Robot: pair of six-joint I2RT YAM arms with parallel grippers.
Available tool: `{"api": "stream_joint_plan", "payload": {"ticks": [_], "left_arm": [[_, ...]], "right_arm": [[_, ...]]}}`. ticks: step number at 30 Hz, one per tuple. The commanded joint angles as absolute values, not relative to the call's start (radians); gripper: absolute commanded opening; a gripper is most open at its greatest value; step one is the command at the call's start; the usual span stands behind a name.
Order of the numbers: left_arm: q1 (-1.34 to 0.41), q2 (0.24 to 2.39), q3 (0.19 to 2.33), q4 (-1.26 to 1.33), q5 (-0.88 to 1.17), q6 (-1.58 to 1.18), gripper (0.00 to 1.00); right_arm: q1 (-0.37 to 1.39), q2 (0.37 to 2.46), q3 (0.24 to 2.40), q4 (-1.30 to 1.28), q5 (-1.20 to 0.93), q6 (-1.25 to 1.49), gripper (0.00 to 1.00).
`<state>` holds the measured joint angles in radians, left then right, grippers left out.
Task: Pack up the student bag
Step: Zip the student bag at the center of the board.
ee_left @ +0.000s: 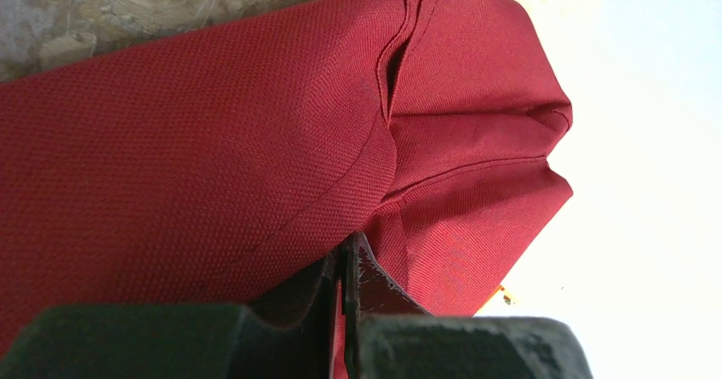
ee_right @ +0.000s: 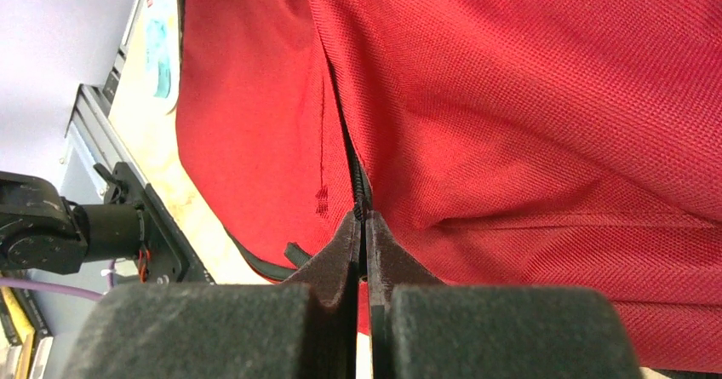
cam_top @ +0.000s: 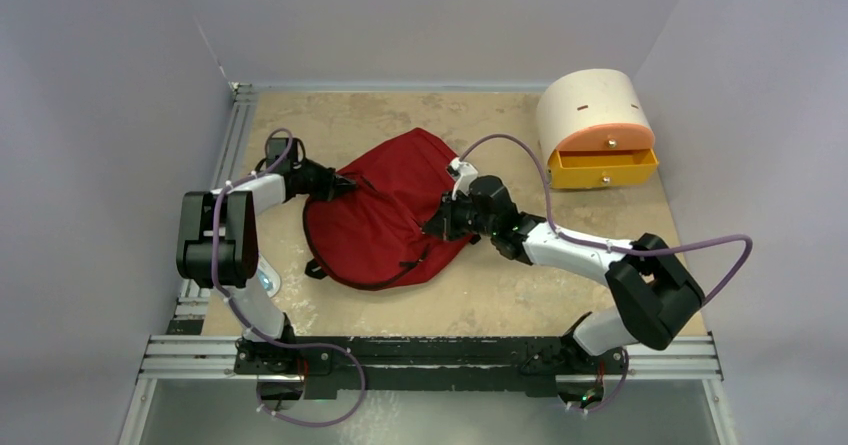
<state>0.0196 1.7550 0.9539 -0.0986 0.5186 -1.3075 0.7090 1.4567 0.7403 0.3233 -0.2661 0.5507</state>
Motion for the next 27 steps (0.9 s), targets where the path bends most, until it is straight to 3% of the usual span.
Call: {"api": "stream_joint_plan", "payload": {"ticks": [1, 8, 11, 16, 21, 27], "left_arm": [[0.071, 1.768, 1.006, -0.054, 0.385, -1.256, 0.0], [0.071, 1.763, 1.042, -0.023, 0.478, -1.183, 0.0], [0.071, 1.736, 1.063, -0.017, 0.52, -1.131, 0.02], [0.069, 1.624, 1.1, -0.044, 0.537, -1.008, 0.35], [0.067, 1.466, 1.124, -0.115, 0.495, -0.845, 0.55], [0.067, 1.237, 1.089, -0.19, 0.436, -0.64, 0.65]], "right_arm": [[0.713, 1.422, 0.699, 0.299, -0.254, 0.548, 0.0], [0.713, 1.435, 0.693, 0.327, -0.232, 0.566, 0.01], [0.713, 1.394, 0.72, 0.317, -0.214, 0.586, 0.1], [0.712, 1.296, 0.774, 0.271, -0.097, 0.598, 0.3], [0.711, 1.193, 0.817, 0.206, 0.066, 0.58, 0.41], [0.711, 1.049, 0.823, 0.209, 0.202, 0.525, 0.47]]}}
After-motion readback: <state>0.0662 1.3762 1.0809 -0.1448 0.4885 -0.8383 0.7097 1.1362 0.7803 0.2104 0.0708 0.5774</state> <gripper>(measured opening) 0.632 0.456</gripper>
